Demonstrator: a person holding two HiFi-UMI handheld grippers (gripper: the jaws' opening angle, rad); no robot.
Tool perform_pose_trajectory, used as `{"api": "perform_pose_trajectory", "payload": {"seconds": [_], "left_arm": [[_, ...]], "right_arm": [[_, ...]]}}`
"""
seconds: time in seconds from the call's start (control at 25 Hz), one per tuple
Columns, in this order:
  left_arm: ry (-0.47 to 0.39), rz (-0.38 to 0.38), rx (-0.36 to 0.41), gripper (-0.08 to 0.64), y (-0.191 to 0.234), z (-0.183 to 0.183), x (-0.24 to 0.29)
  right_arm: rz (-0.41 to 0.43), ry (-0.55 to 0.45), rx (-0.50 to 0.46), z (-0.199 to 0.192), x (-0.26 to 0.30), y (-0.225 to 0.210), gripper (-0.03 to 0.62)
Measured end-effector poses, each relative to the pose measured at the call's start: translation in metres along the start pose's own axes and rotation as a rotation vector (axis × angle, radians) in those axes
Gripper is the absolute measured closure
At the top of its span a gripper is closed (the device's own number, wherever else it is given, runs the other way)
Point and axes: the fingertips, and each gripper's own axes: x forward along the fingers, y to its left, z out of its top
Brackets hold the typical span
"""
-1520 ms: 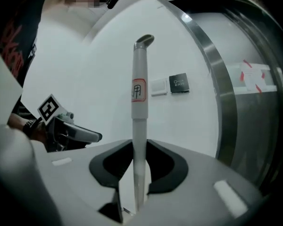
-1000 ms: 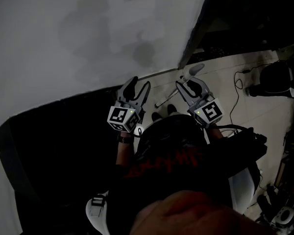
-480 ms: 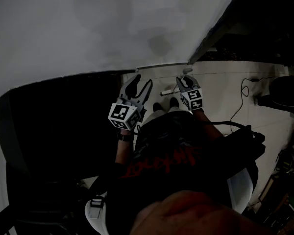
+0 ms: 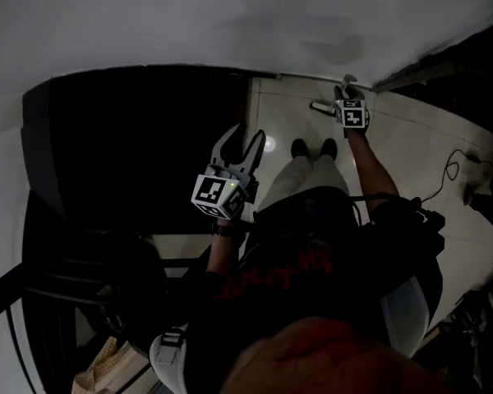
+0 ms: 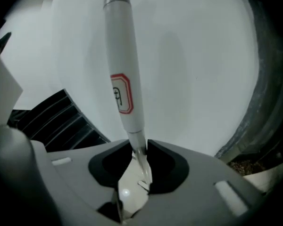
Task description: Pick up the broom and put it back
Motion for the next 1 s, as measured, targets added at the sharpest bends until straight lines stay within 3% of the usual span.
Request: {"api": "perform_pose_trajectory", "payload": {"seconds": [0.12, 0.2, 0.32, 0.44, 0.56, 0.64, 0.8, 1.0], "left_arm": [[0.005, 0.029, -0.065, 0.370, 0.005, -0.008, 0.000], [0.043, 0.035, -0.076, 0.370, 0.003, -0.023, -0.003], [0.099, 0.028, -0.045, 0.378, -0.003, -0.046, 0.001], [0.115, -0.017, -0.008, 0.380, -0.015, -0.057, 0.009], [0.113, -0.105, -0.022, 0.380, -0.033, -0.073, 0.014], [0.113, -0.137, -0.043, 0.380, -0.047, -0.089, 0.004], [0.052, -0.208, -0.080, 0.385, -0.079, -0.100, -0.041], [-0.062, -0.253, -0.020, 0.414, -0.081, -0.111, -0.123]], "right_arm": [[-0.029, -0.053, 0.041, 0.048, 0.030, -0.022, 0.489], [-0.033, -0.057, 0.132, 0.052, 0.043, -0.031, 0.404], [-0.024, -0.105, 0.231, 0.051, 0.038, -0.039, 0.394], [-0.015, -0.165, 0.228, 0.050, -0.003, -0.027, 0.416], [-0.013, -0.224, 0.157, 0.037, -0.073, 0.005, 0.500], [0.023, -0.245, 0.135, 0.017, -0.123, 0.041, 0.591], [0.096, -0.249, 0.147, -0.028, -0.215, 0.112, 0.591], [0.039, -0.365, 0.047, -0.033, -0.315, 0.192, 0.591]]}}
